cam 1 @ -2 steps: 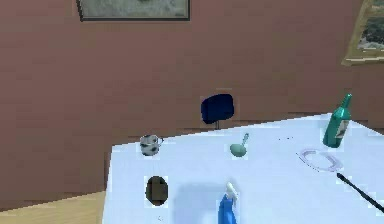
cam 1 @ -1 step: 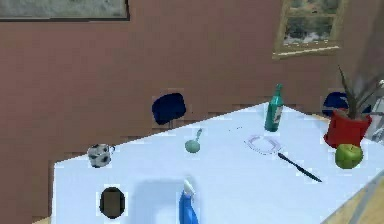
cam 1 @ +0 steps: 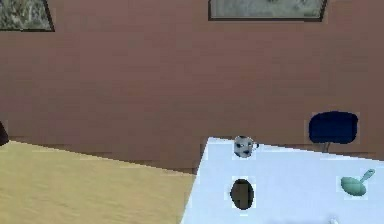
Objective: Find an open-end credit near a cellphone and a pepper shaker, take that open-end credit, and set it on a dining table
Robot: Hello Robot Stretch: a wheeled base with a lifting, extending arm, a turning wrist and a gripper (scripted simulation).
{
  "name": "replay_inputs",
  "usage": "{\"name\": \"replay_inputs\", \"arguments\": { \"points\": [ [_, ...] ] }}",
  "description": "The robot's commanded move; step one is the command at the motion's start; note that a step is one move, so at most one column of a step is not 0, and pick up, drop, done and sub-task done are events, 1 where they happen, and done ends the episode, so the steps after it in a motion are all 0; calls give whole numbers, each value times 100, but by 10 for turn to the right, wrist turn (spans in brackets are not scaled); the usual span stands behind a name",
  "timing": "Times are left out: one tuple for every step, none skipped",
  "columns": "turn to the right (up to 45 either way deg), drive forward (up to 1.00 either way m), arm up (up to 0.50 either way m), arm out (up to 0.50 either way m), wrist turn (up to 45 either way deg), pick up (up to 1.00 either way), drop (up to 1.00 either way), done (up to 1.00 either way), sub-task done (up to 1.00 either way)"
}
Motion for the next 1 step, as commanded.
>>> {"name": "replay_inputs", "arguments": {
  "points": [
    [-450,0,0,0,0,0,0,0,0]
  ]
}}
